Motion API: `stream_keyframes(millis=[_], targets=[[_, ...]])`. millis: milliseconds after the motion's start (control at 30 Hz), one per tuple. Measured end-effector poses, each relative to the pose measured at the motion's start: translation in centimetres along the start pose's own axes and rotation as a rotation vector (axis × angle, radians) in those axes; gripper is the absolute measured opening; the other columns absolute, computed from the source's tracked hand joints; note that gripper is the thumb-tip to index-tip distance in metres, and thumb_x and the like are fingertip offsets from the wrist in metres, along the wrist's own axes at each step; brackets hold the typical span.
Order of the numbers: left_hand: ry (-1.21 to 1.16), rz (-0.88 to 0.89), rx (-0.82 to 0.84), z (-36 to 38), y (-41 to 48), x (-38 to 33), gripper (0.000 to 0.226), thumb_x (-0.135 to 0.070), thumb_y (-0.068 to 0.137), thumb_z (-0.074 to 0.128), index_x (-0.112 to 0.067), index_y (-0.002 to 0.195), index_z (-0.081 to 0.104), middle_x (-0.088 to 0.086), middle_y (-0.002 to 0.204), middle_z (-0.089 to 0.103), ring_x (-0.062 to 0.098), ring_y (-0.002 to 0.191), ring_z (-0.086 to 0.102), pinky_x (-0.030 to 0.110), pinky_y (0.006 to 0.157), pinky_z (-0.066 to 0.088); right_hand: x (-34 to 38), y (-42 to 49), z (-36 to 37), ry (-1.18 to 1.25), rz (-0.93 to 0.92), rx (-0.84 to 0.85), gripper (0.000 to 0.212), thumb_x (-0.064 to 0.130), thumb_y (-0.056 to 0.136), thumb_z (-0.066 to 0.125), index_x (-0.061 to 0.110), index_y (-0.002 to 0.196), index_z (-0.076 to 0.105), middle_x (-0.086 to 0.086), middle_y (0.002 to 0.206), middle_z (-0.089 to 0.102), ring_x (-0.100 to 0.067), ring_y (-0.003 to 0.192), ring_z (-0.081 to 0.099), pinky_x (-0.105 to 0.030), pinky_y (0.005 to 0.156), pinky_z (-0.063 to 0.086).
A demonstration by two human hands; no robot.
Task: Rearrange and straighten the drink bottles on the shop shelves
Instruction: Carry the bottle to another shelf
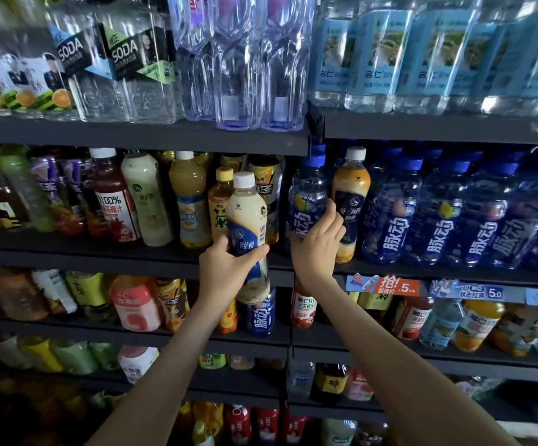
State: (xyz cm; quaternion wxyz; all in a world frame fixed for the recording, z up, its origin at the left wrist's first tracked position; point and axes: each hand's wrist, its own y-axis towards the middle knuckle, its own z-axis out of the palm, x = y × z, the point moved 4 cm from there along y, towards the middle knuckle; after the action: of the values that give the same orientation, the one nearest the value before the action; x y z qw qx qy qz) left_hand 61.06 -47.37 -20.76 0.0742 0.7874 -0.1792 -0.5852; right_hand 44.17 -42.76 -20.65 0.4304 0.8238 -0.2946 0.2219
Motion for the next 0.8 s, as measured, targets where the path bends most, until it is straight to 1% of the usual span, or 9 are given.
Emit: stream_keyframes(millis=[133, 200, 267, 333, 467, 533, 600, 700, 800], targets=[[0.050, 0.025, 0.036, 1.1, -1.2, -0.8, 0.037, -0.035, 0.069, 0.081, -0.011, 0.090, 0.063, -0.009, 0.081, 0.066, 0.002, 0.077, 0.061, 0.016, 0.062, 0.047, 0.0, -0.9, -2.1, 0.363, -0.077, 0.114, 0.070, 0.016, 0.083, 0.069, 0.006, 0.139, 0.028, -0.011, 0.126, 0.046, -0.024, 0.115, 0.043, -0.033, 0.096, 0.038], [0.079, 0.044, 0.077, 1.7, -1.9, -1.4, 0.034, -0.037, 0.069, 0.080, -0.016, 0.089, 0.064, -0.015, 0.077, 0.064, -0.006, 0.073, 0.058, 0.011, 0.058, 0.044, 0.1, -1.5, -3.3, 0.535, -0.046, 0.300, 0.043, 0.020, 0.090, 0.062, 0.012, 0.127, 0.041, -0.001, 0.110, 0.056, -0.011, 0.101, 0.055, -0.029, 0.085, 0.046], [0.072, 0.049, 0.120, 2.3, -2.4, -1.6, 0.030, -0.037, 0.069, 0.080, -0.019, 0.090, 0.067, -0.013, 0.079, 0.068, -0.005, 0.075, 0.060, 0.017, 0.064, 0.047, -0.2, -2.2, -4.0, 0.711, 0.038, 0.504, 0.019, 0.022, 0.095, 0.054, 0.012, 0.111, 0.053, 0.004, 0.092, 0.062, -0.003, 0.083, 0.060, -0.028, 0.076, 0.049], [0.047, 0.012, 0.162, 2.6, -2.9, -1.6, 0.024, -0.032, 0.070, 0.079, -0.023, 0.090, 0.069, -0.011, 0.081, 0.070, -0.003, 0.078, 0.062, 0.020, 0.067, 0.049, -0.6, -2.9, -4.3, 0.830, 0.105, 0.680, 0.020, 0.029, 0.094, 0.056, 0.013, 0.105, 0.058, 0.002, 0.089, 0.065, -0.008, 0.081, 0.062, -0.030, 0.074, 0.051], [0.014, -0.059, 0.223, 2.5, -4.1, -0.9, 0.025, -0.027, 0.072, 0.078, -0.029, 0.095, 0.066, -0.013, 0.088, 0.069, -0.004, 0.083, 0.063, 0.016, 0.069, 0.050, -0.6, -4.4, -3.7, 0.701, 0.102, 0.930, 0.027, 0.034, 0.086, 0.067, 0.023, 0.108, 0.056, 0.009, 0.099, 0.065, -0.005, 0.089, 0.063, -0.019, 0.072, 0.052], [0.056, -0.070, 0.192, 1.6, -4.8, -0.2, 0.028, -0.026, 0.074, 0.077, -0.023, 0.099, 0.066, -0.013, 0.086, 0.068, -0.010, 0.079, 0.061, 0.010, 0.066, 0.048, -0.4, -5.1, -2.7, 0.619, 0.086, 0.961, 0.040, 0.040, 0.080, 0.072, 0.024, 0.112, 0.055, 0.010, 0.104, 0.066, -0.008, 0.094, 0.063, -0.026, 0.080, 0.053], [0.080, -0.090, 0.161, 0.5, -5.8, 0.5, 0.026, -0.023, 0.075, 0.075, -0.022, 0.098, 0.065, -0.016, 0.082, 0.066, -0.011, 0.075, 0.059, 0.006, 0.061, 0.043, 0.4, -6.1, -1.5, 0.541, 0.066, 1.017, 0.048, 0.048, 0.074, 0.075, 0.025, 0.112, 0.055, 0.010, 0.103, 0.065, -0.008, 0.094, 0.063, -0.029, 0.080, 0.053], [0.131, -0.149, 0.102, -1.8, -7.0, 1.9, 0.023, -0.025, 0.074, 0.073, -0.024, 0.095, 0.063, -0.013, 0.083, 0.067, 0.004, 0.083, 0.063, 0.013, 0.063, 0.046, 2.5, -7.8, -0.1, 0.548, 0.053, 1.045, 0.025, 0.038, 0.075, 0.077, 0.030, 0.092, 0.060, 0.013, 0.088, 0.066, -0.003, 0.082, 0.063, -0.014, 0.065, 0.048], [0.094, -0.219, 0.088, -5.5, -7.6, 3.0, 0.029, -0.026, 0.073, 0.076, -0.030, 0.097, 0.061, -0.014, 0.091, 0.068, 0.006, 0.092, 0.064, 0.020, 0.076, 0.050, 5.3, -9.5, 0.6, 0.571, -0.014, 1.036, 0.024, 0.036, 0.074, 0.078, 0.027, 0.092, 0.064, 0.014, 0.084, 0.067, 0.002, 0.078, 0.063, -0.008, 0.057, 0.044]])
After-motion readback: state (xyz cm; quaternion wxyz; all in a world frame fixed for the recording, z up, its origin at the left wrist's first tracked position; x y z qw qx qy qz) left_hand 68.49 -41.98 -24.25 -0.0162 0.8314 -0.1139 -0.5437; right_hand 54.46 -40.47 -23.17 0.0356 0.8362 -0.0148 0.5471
